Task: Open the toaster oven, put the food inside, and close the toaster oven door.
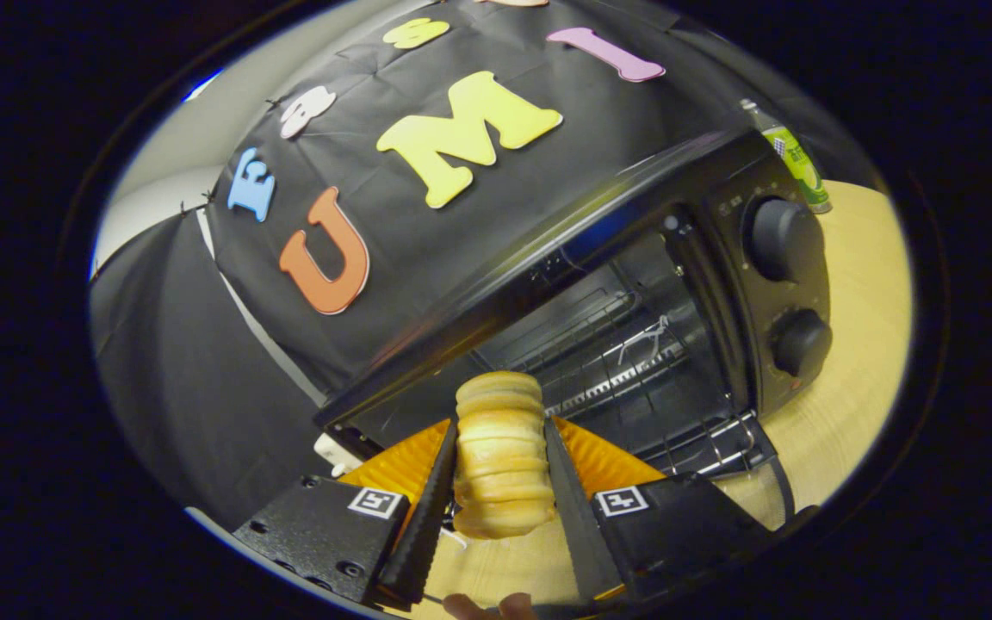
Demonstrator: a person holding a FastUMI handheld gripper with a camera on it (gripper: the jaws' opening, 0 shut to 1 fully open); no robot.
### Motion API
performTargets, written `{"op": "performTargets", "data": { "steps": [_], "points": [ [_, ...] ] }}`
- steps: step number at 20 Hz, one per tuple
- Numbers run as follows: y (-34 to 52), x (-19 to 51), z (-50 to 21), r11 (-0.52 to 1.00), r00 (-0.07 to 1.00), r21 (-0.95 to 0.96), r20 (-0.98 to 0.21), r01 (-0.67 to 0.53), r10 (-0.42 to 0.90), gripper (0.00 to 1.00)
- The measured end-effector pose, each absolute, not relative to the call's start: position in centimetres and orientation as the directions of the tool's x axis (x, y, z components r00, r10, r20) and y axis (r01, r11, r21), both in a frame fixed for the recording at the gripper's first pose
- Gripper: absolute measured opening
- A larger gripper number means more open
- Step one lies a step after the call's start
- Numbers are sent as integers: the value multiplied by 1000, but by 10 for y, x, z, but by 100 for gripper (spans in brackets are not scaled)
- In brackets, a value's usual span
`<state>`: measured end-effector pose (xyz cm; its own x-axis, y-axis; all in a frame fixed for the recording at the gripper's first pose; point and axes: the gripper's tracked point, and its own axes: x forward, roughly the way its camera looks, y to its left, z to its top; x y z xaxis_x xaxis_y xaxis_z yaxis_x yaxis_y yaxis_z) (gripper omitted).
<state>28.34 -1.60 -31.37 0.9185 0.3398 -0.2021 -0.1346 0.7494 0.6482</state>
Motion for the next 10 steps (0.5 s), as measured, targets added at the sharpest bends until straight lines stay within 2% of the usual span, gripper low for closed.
{"op": "performTargets", "data": {
  "steps": [5,6,7,10],
  "points": [
    [-26,312,-310,731,938,674,-180,-102,297,69],
    [-21,314,-308,728,936,675,-168,-119,308,71],
    [-18,312,-308,740,933,660,-171,-131,317,79],
    [-15,309,-309,734,926,666,-179,-134,331,84]
  ]
}}
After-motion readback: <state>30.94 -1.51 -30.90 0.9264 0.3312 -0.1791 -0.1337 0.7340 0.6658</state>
